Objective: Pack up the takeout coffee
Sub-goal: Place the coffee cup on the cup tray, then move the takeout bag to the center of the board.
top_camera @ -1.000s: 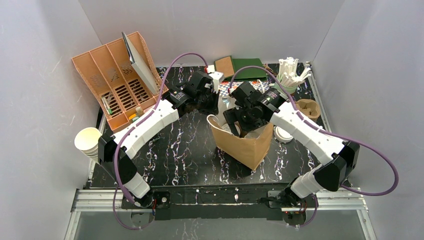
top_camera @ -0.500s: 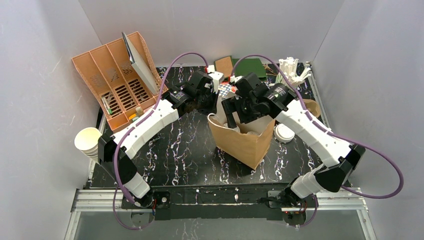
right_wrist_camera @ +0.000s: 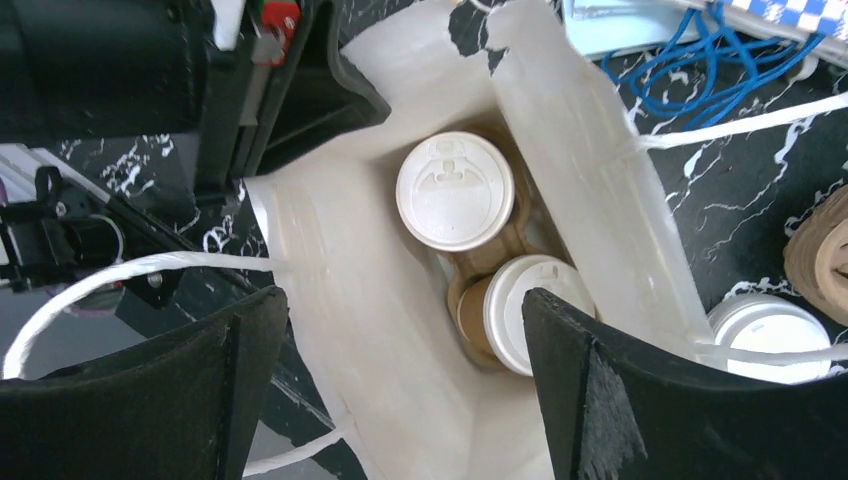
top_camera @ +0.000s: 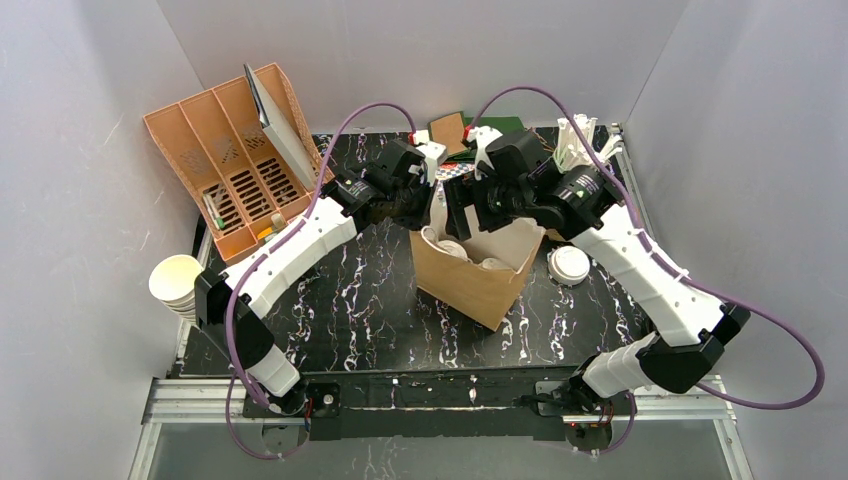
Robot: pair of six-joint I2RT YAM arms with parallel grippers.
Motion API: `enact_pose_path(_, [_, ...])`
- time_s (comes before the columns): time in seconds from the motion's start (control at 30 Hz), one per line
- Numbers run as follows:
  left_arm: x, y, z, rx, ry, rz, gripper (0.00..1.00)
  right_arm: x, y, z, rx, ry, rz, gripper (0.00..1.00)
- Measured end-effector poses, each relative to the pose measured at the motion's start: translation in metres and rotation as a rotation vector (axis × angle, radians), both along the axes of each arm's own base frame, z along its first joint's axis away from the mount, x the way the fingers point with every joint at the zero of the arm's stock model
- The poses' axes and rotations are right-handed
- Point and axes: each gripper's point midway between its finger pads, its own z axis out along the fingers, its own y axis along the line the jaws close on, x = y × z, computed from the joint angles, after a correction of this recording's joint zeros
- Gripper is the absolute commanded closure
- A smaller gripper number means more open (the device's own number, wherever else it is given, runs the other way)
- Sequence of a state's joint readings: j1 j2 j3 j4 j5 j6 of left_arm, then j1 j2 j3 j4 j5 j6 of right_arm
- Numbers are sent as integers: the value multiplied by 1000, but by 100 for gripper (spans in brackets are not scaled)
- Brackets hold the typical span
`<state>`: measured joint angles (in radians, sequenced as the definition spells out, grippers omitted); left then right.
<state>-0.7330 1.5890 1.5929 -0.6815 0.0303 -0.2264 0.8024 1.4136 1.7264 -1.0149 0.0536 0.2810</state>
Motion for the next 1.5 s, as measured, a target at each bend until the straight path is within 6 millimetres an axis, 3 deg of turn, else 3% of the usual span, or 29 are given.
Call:
enact_pose_path(0.17, [4,4,2,21,-21,11,100,15,-4,22,20,-82,-58,10])
enact_pose_path(0.33, [8,9,1,48,-44,22,100,49,-22,59,60,-175,-166,13])
enact_pose_path(0.5, [15,14,2,73,-75,40,100,91,-47,83,64,-238,-274,28])
enact_pose_path(0.6, [21,21,3,92,-92,66,100,124,-75,88,45,-259,-377,40])
enact_pose_path(0.8, [39,36,14,110,-148,116,100,191,-158,73,32,-226,-665,61])
enact_pose_path(0.93, [54,43,22,107,-195,156,100,229,-203,40,8,-171,-857,56])
enact_pose_path(1.07, [68,49,28,94,-233,194,100,262,-215,2,-28,-121,-959,60])
enact_pose_path(1.2, [83,54,27,99,-253,224,93,290,-219,-30,-40,-94,-1030,62])
enact_pose_path(1.3, [91,58,21,112,-254,244,85,297,-223,-38,-43,-96,-1063,58])
enact_pose_path(1.5, [100,58,19,104,-264,260,57,308,-231,-30,-34,-160,-1114,58])
